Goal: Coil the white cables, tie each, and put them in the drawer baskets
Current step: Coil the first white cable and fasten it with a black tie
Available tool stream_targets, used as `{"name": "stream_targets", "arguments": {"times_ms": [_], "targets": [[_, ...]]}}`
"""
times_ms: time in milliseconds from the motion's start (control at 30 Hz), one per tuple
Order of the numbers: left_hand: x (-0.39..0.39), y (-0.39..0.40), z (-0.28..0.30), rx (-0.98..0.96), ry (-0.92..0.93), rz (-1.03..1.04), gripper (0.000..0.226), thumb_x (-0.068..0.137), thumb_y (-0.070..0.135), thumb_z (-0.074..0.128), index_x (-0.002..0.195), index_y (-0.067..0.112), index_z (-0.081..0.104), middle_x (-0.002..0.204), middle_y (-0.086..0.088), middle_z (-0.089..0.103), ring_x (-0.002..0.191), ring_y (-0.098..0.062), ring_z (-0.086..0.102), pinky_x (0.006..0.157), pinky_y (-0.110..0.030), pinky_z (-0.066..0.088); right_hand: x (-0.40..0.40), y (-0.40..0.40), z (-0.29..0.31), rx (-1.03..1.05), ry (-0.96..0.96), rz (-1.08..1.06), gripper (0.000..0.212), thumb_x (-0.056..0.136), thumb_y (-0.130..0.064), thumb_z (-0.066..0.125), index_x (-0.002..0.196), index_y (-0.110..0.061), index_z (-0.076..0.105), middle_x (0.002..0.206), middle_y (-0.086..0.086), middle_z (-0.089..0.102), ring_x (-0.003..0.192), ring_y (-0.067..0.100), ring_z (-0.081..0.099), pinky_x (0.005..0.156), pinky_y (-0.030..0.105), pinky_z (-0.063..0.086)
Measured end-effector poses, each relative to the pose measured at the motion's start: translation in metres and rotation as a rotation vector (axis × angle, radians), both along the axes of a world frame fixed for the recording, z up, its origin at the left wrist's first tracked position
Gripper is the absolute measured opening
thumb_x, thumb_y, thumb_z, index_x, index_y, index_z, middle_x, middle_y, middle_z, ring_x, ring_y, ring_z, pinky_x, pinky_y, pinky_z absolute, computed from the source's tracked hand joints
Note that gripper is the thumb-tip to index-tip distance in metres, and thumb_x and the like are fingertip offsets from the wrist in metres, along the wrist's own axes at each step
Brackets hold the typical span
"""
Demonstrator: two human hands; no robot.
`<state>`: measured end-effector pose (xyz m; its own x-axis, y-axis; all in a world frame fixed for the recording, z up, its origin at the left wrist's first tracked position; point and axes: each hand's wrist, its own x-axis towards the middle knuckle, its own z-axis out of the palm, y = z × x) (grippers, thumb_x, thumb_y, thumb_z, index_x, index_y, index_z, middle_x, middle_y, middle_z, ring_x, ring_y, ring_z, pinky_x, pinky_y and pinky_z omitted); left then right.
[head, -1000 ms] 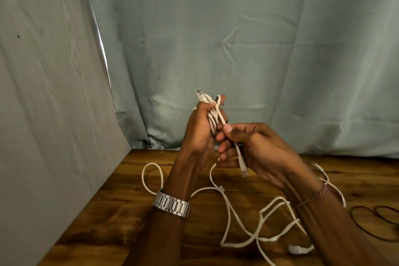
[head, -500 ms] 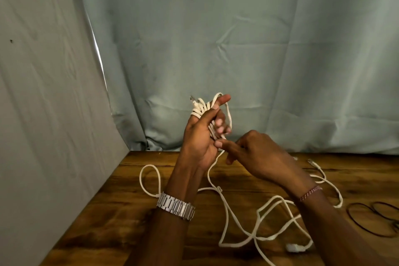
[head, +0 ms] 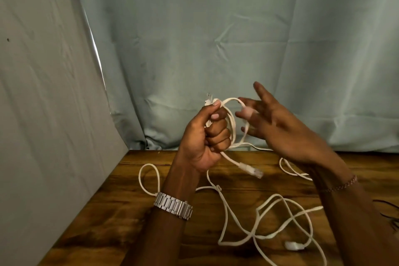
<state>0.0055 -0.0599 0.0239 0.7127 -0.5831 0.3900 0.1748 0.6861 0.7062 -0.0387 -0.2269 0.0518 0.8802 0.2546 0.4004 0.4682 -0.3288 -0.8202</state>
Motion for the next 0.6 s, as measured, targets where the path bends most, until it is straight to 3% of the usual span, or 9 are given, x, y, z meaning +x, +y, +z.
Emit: {"name": "stream_targets", "arguments": {"times_ms": [67,133,167,233,300,367,467,533,600], "targets": [[-0.003,-0.005,-0.001,0.039,-0.014,-0.066,0.032,0.096,0.033,0.045,0.069,0.018,0.054,0.043,0.008,0.016,0.032,-0.008,0.012,0.034,-0.018,0.01,0.0,0.01,-0.005,0.033,-0.062,-0.097,0.084,0.083,-0.078,0.035,0.157,-0.044,0.018,0.158,-0.014,0.04,0.133,0.002,0.049,0.115,0.04,0.04],[-0.007,-0.009,-0.002,0.084,-0.036,-0.109,0.031,0.096,0.032,0.045,0.073,0.015,0.058,0.043,0.008,0.015,0.031,-0.008,0.012,0.034,-0.018,0.011,0.001,0.02,-0.011,0.004,-0.108,-0.151,0.069,0.094,-0.069,0.024,0.154,-0.036,0.033,0.153,-0.01,0.047,0.13,-0.005,0.047,0.112,0.024,0.036],[-0.007,-0.01,-0.003,0.094,-0.054,-0.141,0.03,0.096,0.031,0.047,0.078,0.012,0.061,0.043,0.008,0.016,0.031,-0.007,0.014,0.034,-0.017,0.012,0.001,0.024,-0.012,0.003,-0.115,-0.159,0.063,0.098,-0.063,0.022,0.146,-0.03,0.047,0.143,-0.005,0.058,0.12,-0.008,0.054,0.103,0.016,0.039],[-0.005,-0.007,-0.004,0.095,-0.102,-0.217,0.028,0.097,0.03,0.054,0.091,0.006,0.067,0.044,0.007,0.018,0.031,-0.006,0.017,0.034,-0.017,0.016,0.004,0.028,-0.013,0.005,-0.111,-0.136,0.062,0.103,-0.056,0.02,0.107,-0.014,0.064,0.112,0.008,0.071,0.098,0.003,0.066,0.09,0.022,0.047],[-0.003,-0.003,-0.004,0.102,-0.124,-0.266,0.033,0.096,0.033,0.06,0.099,0.002,0.068,0.045,0.007,0.021,0.032,-0.005,0.019,0.033,-0.016,0.018,0.007,0.028,-0.013,0.003,-0.077,-0.116,0.067,0.104,-0.055,0.019,0.088,-0.002,0.056,0.099,0.017,0.071,0.097,0.025,0.067,0.091,0.039,0.05],[-0.004,-0.002,-0.003,0.126,-0.12,-0.248,0.035,0.094,0.037,0.063,0.096,0.003,0.069,0.042,0.007,0.023,0.03,-0.003,0.02,0.03,-0.013,0.021,0.008,0.027,-0.012,0.023,-0.049,-0.105,0.065,0.105,-0.055,0.022,0.078,-0.004,0.052,0.091,0.021,0.069,0.091,0.035,0.064,0.089,0.047,0.05],[-0.006,-0.005,-0.003,0.247,-0.086,-0.059,0.041,0.091,0.045,0.057,0.078,0.007,0.066,0.035,0.008,0.032,0.024,0.0,0.029,0.029,-0.009,0.028,0.01,0.026,-0.013,0.046,-0.032,-0.109,0.056,0.104,-0.055,0.029,0.063,-0.024,0.051,0.073,0.011,0.065,0.073,0.022,0.059,0.081,0.043,0.048],[-0.01,-0.006,-0.004,0.302,-0.086,0.044,0.044,0.093,0.047,0.053,0.073,0.009,0.061,0.036,0.005,0.034,0.024,-0.003,0.034,0.031,-0.012,0.034,0.013,0.027,-0.018,0.109,0.019,-0.076,0.055,0.104,-0.056,0.032,0.061,-0.03,0.054,0.073,0.005,0.064,0.078,0.025,0.063,0.087,0.045,0.051],[-0.013,-0.006,-0.002,0.342,-0.086,0.103,0.04,0.092,0.045,0.052,0.071,0.011,0.056,0.037,0.003,0.034,0.024,-0.004,0.034,0.032,-0.014,0.036,0.014,0.03,-0.021,0.188,0.102,-0.036,0.053,0.101,-0.062,0.037,0.068,-0.027,0.059,0.085,0.017,0.067,0.096,0.041,0.066,0.097,0.058,0.051]]}}
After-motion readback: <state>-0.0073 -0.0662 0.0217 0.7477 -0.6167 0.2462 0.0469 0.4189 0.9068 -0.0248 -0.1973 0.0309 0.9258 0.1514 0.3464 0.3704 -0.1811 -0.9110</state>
